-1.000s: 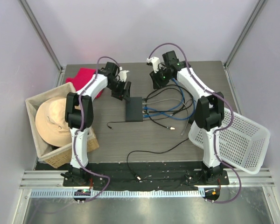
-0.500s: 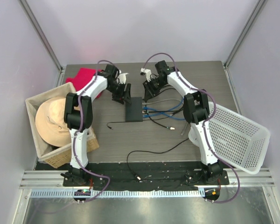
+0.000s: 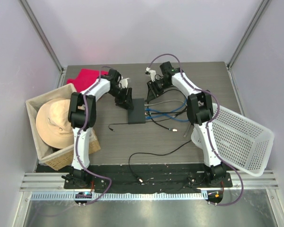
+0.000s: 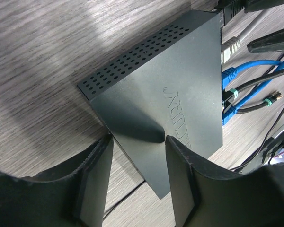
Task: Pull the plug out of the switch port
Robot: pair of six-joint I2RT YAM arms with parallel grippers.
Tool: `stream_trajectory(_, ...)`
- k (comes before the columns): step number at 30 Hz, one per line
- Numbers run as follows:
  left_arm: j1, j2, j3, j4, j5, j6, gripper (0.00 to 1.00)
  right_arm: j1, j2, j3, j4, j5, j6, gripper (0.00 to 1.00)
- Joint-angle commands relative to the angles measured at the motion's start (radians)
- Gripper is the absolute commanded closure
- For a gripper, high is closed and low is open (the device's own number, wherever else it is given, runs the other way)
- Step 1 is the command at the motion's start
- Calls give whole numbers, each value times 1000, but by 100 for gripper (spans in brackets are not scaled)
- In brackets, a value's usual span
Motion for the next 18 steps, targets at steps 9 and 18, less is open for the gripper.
stream_trajectory(9,-11,59,-27,3,-68,19,67,-10,16,39,127,-41,114,59)
stream_trajectory(18,-17,60,-26,-3,-87,29,70,-10,68,39,112,-33,70,57)
